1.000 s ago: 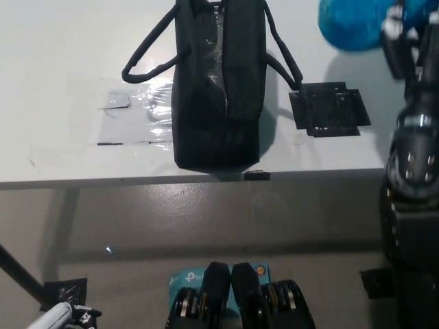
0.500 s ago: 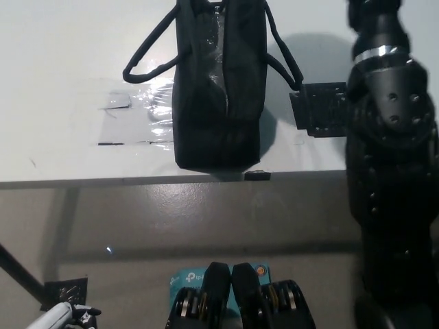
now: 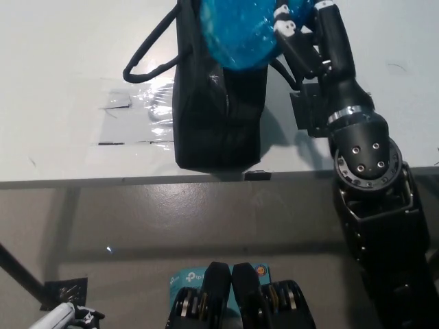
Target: The robot uses its right hand to pick up a stack of plates kept in the middle of the desk and put it inside a bag kept next to it
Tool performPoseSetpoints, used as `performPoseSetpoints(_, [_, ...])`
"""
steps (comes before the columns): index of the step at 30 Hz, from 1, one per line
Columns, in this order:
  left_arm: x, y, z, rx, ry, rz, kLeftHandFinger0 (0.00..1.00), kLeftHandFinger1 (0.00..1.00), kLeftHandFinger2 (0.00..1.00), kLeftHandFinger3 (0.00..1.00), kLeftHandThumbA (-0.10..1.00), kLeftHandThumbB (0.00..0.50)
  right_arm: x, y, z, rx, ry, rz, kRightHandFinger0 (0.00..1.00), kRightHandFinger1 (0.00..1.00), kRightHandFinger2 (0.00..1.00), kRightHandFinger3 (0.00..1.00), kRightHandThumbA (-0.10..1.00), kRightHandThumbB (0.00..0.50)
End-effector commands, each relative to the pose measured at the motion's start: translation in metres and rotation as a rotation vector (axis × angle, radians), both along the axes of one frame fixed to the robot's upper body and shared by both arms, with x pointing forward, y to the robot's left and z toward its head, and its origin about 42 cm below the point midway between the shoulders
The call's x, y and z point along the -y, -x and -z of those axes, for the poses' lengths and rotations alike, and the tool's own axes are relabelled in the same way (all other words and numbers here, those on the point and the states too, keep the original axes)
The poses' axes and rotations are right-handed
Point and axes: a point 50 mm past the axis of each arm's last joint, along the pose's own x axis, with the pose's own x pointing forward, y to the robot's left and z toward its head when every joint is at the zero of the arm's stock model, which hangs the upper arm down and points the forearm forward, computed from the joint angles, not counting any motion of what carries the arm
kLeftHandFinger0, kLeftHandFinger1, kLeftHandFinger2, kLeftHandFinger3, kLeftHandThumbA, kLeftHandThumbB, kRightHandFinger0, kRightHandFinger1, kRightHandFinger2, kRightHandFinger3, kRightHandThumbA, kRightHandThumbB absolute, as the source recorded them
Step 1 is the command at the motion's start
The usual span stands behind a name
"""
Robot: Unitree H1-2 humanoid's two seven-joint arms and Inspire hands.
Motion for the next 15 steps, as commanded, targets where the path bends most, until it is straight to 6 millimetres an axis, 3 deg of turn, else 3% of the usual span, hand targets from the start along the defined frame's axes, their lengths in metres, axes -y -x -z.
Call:
performPoseSetpoints(1, [-0.002, -0.001, -0.011, 0.043, -0.036, -0.002, 0.75, 0.75, 0.81, 0.88, -0.10, 0.000, 0.000, 0.007, -0.025, 0.145, 0.079, 0.034, 0.00, 0.00, 0.00, 0.00, -0.10, 0.307])
performPoseSetpoints(3, [-0.002, -0.002, -0.010, 0.040, -0.020, -0.010, 0.75, 0.75, 0.81, 0.88, -0.10, 0.000, -0.001, 0.008, -0.020, 0.151, 0.082, 0.038, 0.00, 0.00, 0.00, 0.01, -0.10, 0.291])
performPoseSetpoints(8, [-0.001, -0.005, -0.011, 0.044, -0.024, -0.004, 0.73, 0.73, 0.78, 0.87, -0.10, 0.000, -0.006, 0.008, -0.010, 0.171, 0.113, 0.034, 0.00, 0.00, 0.01, 0.00, -0.10, 0.327])
performPoseSetpoints(11, [0.000, -0.006, -0.013, 0.051, -0.017, 0.005, 0.73, 0.74, 0.79, 0.88, -0.10, 0.000, -0.015, 0.009, -0.001, 0.143, 0.109, 0.038, 0.00, 0.00, 0.07, 0.00, -0.10, 0.327])
performPoseSetpoints(12, [0.000, -0.006, -0.012, 0.045, -0.011, 0.001, 0.74, 0.76, 0.81, 0.89, -0.10, 0.000, -0.019, 0.009, 0.003, 0.146, 0.106, 0.033, 0.00, 0.00, 0.08, 0.00, -0.10, 0.347])
performPoseSetpoints(13, [0.000, -0.006, -0.012, 0.043, -0.012, 0.002, 0.75, 0.76, 0.82, 0.90, -0.10, 0.000, -0.024, 0.010, 0.006, 0.136, 0.095, 0.023, 0.00, 0.00, 0.07, 0.00, -0.10, 0.318])
performPoseSetpoints(15, [0.002, -0.007, -0.012, 0.043, -0.009, 0.000, 0.75, 0.76, 0.83, 0.90, -0.10, 0.000, -0.038, 0.014, 0.016, 0.123, 0.073, -0.014, 0.00, 0.00, 0.06, 0.00, -0.10, 0.326])
